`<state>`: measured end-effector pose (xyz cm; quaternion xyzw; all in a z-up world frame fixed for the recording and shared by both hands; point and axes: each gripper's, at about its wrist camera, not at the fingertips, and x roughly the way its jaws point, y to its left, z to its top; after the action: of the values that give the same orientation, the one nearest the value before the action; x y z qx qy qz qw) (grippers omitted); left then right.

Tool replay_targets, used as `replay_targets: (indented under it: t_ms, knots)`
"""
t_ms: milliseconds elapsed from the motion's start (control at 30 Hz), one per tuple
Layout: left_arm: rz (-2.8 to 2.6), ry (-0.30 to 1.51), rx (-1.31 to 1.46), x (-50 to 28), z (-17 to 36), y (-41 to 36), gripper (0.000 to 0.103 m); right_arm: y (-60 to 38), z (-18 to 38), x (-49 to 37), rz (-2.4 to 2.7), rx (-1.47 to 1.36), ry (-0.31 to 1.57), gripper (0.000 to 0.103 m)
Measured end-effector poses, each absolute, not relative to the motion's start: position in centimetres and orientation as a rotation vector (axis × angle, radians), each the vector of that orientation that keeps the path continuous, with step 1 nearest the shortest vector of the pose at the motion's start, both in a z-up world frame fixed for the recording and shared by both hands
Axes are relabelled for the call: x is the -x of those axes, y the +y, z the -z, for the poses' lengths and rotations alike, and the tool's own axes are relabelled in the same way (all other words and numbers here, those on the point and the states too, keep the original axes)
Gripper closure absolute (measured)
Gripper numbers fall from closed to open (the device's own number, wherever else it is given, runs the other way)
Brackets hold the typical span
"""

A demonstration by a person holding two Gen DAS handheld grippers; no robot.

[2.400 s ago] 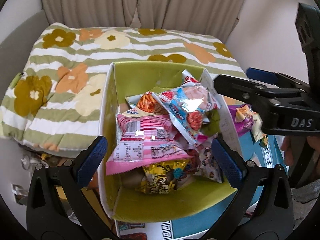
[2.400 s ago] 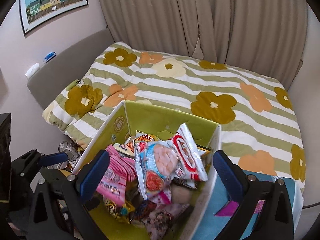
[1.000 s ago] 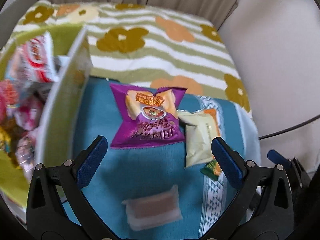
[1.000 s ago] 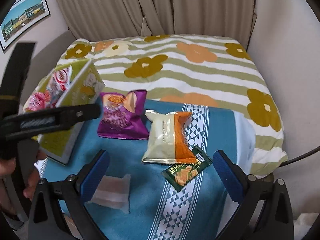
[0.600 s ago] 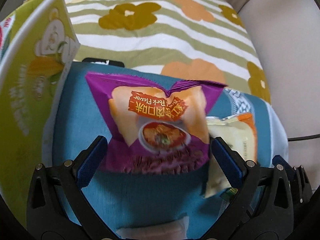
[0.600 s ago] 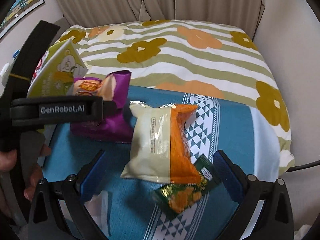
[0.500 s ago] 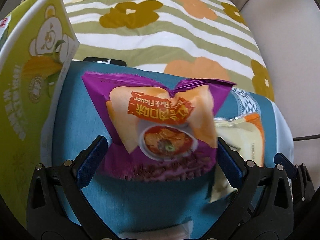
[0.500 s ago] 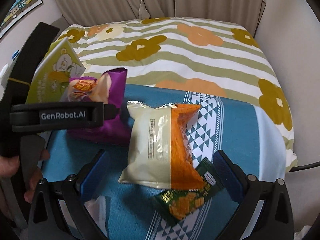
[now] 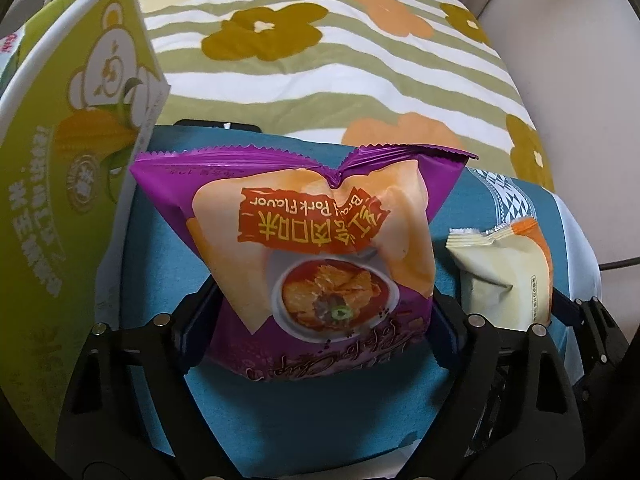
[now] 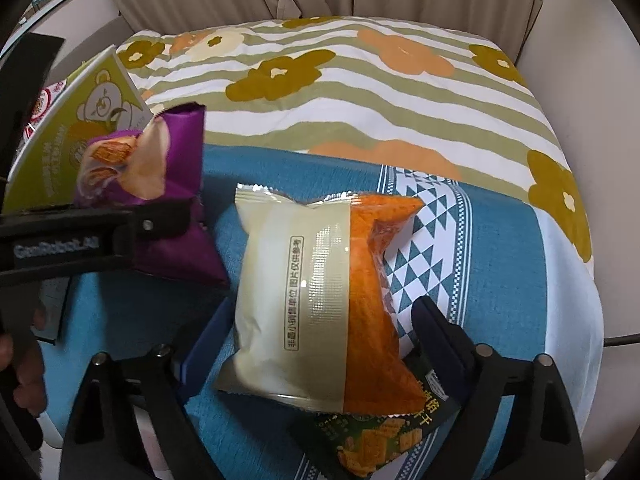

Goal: Organize snacks
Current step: 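Grasp the purple pork-flavour bag with the left tool while the right tool grasps the cream-orange bag, then carry the purple and cream-orange bags over the box and release them inside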

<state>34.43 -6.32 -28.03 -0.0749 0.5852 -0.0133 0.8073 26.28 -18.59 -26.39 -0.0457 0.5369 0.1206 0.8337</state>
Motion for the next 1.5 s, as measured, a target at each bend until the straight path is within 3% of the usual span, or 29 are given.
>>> replay_targets:
  t_ms: [233,567,800,1133,1500]
  knots:
    - [0.027,1.246,0.139,-33.8,27.8,-6.1,0.019,-18.1,26.9,-26.6,-0.249,0.119,1.136,0.016]
    - [0.032,1.24,0.118,-32.8,27.4,-6.0,0.021,-17.6,26.8,-26.4,-0.239,0.143,1.123,0.042]
    - [0.049,1.204,0.115,-30.8,25.1,-6.3,0.021,-18.0,24.3,-25.1,-0.227,0.124,1.08,0.043]
    - [0.064,1.075,0.132,-24.9,16.9,-5.8,0.021,-17.8,16.6,-20.7,-0.249,0.131,0.962,0.043]
    - [0.009,0.967,0.145,-21.3,7.8,2.6,0.021,-11.7,8.7,-18.0,-0.384,0.151,0.858,0.043]
